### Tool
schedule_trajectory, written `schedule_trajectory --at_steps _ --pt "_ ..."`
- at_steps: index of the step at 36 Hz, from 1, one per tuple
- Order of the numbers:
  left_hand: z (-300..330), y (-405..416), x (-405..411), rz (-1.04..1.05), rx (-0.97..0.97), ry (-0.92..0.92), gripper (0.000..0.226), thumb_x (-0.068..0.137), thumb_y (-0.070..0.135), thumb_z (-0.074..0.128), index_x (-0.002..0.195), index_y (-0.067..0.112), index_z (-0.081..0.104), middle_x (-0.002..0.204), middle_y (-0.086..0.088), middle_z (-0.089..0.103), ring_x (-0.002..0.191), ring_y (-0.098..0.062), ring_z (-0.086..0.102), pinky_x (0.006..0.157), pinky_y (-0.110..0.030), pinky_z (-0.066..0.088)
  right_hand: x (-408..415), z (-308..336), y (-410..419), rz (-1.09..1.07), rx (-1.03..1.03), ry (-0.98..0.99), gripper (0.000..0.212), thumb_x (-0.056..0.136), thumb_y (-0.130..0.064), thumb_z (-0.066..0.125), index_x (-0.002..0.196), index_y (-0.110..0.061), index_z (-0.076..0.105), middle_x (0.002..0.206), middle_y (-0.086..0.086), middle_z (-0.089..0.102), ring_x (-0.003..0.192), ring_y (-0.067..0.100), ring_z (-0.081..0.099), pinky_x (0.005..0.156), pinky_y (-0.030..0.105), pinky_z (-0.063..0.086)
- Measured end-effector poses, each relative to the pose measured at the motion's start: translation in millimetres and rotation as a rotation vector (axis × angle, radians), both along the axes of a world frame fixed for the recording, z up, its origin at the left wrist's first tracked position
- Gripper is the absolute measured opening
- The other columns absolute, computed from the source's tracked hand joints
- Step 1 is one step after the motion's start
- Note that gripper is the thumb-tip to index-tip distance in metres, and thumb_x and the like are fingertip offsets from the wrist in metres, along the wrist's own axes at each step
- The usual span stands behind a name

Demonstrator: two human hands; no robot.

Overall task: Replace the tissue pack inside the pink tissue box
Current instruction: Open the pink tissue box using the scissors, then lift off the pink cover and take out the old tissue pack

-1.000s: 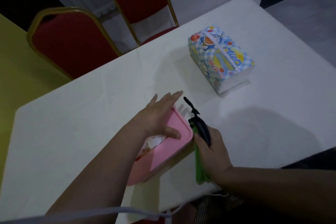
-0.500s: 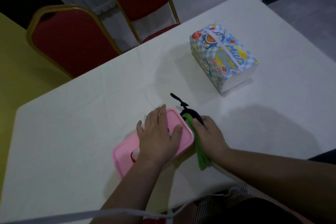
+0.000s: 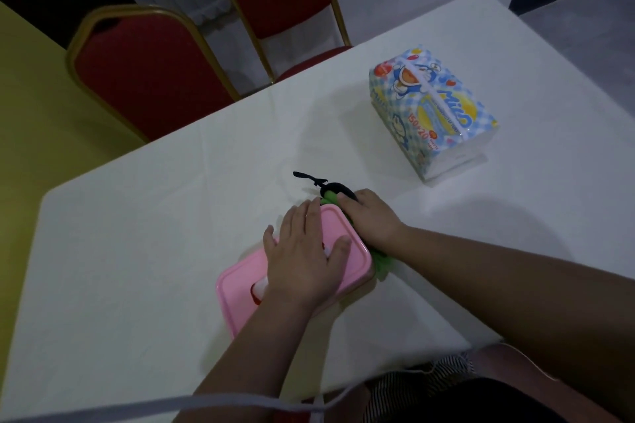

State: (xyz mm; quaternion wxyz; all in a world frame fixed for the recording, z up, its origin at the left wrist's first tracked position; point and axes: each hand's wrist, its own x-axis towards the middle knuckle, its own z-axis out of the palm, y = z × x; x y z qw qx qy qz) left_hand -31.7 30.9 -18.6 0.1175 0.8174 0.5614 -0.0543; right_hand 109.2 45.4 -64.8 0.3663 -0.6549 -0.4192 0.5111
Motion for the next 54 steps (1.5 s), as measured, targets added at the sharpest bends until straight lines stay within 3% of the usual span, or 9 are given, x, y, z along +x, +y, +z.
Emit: schedule_trajectory --at_steps 5,13,17,23,36,41,44,49,54 --pt "0.6 -0.9 -1.0 0.006 0.012 -0.034 0.075 0.084 0.062 0.018 0.149 0.025 0.010 0.155 0.003 0.022 0.142 -0.016 0.018 0.115 -0.048 0.006 17.5 15.1 -5.6 0.024 -0.001 -0.068 0.047 0.096 -0.048 0.034 0.089 -0.012 0.064 0.084 0.007 0.062 0.080 0.023 0.057 0.065 0.029 0.039" --pt "1.9 0.1 -0.3 0.019 0.005 -0.031 0.070 0.091 0.058 0.030 0.149 0.025 0.009 0.154 0.002 0.024 0.141 -0.017 0.020 0.116 -0.049 0.007 92.5 23.8 -57.2 0.164 0.287 -0.744 0.030 0.087 -0.045 0.056 0.094 -0.019 0.069 0.085 0.001 0.060 0.081 0.021 0.059 0.066 0.031 0.043" --pt "1.3 -0.2 -1.4 0.017 0.021 -0.057 0.069 0.091 0.057 0.033 0.149 0.024 0.014 0.152 0.000 0.028 0.140 -0.018 0.024 0.116 -0.050 0.008 114.2 22.1 -79.2 0.116 0.443 -1.033 0.038 0.080 -0.046 0.049 0.091 -0.018 0.073 0.086 0.005 0.067 0.072 0.030 0.064 0.057 0.033 0.051" --pt "-1.8 0.6 -1.0 0.030 0.038 -0.082 0.068 0.090 0.056 0.035 0.148 0.025 0.017 0.151 0.001 0.031 0.139 -0.018 0.026 0.116 -0.050 0.007 114.9 -4.0 -101.7 0.199 0.343 -1.293 0.041 0.075 -0.044 0.045 0.084 -0.017 0.075 0.078 0.010 0.065 0.056 0.033 0.056 0.049 0.032 0.042" --pt "-4.0 0.8 -2.1 0.028 0.048 -0.106 0.074 0.081 0.062 0.027 0.146 0.025 0.022 0.149 0.003 0.033 0.138 -0.017 0.027 0.115 -0.052 0.004 102.8 -21.0 -111.3 0.103 0.223 -1.334 0.036 0.076 -0.035 0.043 0.084 -0.016 0.073 0.080 0.013 0.065 0.059 0.033 0.055 0.051 0.034 0.041" --pt "-3.8 0.3 -3.0 0.022 0.047 -0.127 0.074 0.082 0.062 0.028 0.146 0.024 0.024 0.149 0.003 0.035 0.138 -0.017 0.029 0.115 -0.053 0.005 88.4 -13.8 -107.5 0.074 0.087 -1.367 0.027 0.056 -0.026 0.080 0.078 -0.014 0.070 0.076 0.014 0.064 0.063 0.034 0.055 0.060 0.036 0.039" --pt "-2.2 0.5 -3.5 0.020 0.040 -0.134 0.075 0.082 0.062 0.028 0.146 0.024 0.023 0.149 0.002 0.034 0.138 -0.018 0.029 0.116 -0.053 0.004 83.6 -3.2 -102.0 0.055 0.125 -1.377 0.020 0.062 -0.037 0.062 0.068 -0.020 0.071 0.074 0.005 0.065 0.068 0.031 0.056 0.068 0.035 0.027" --pt "2.1 -1.7 -3.8 0.025 0.032 -0.138 0.078 0.080 0.065 0.026 0.147 0.025 0.020 0.153 0.001 0.027 0.141 -0.019 0.022 0.116 -0.054 0.002 76.8 0.7 -101.4 0.186 0.467 -1.051 0.029 0.075 -0.032 0.048 0.077 -0.017 0.073 0.083 0.001 0.069 0.072 0.029 0.064 0.068 0.032 0.047" --pt "15.5 -12.7 0.6 -0.038 0.057 -0.079 0.104 0.063 0.086 0.033 0.148 0.034 0.006 0.156 -0.002 0.013 0.144 -0.023 0.007 0.113 -0.059 -0.006 60.4 7.3 -98.9 0.183 0.161 -0.558 0.017 0.087 -0.020 0.061 0.102 -0.019 0.069 0.090 -0.004 0.064 0.071 0.007 0.058 0.066 0.020 0.042"
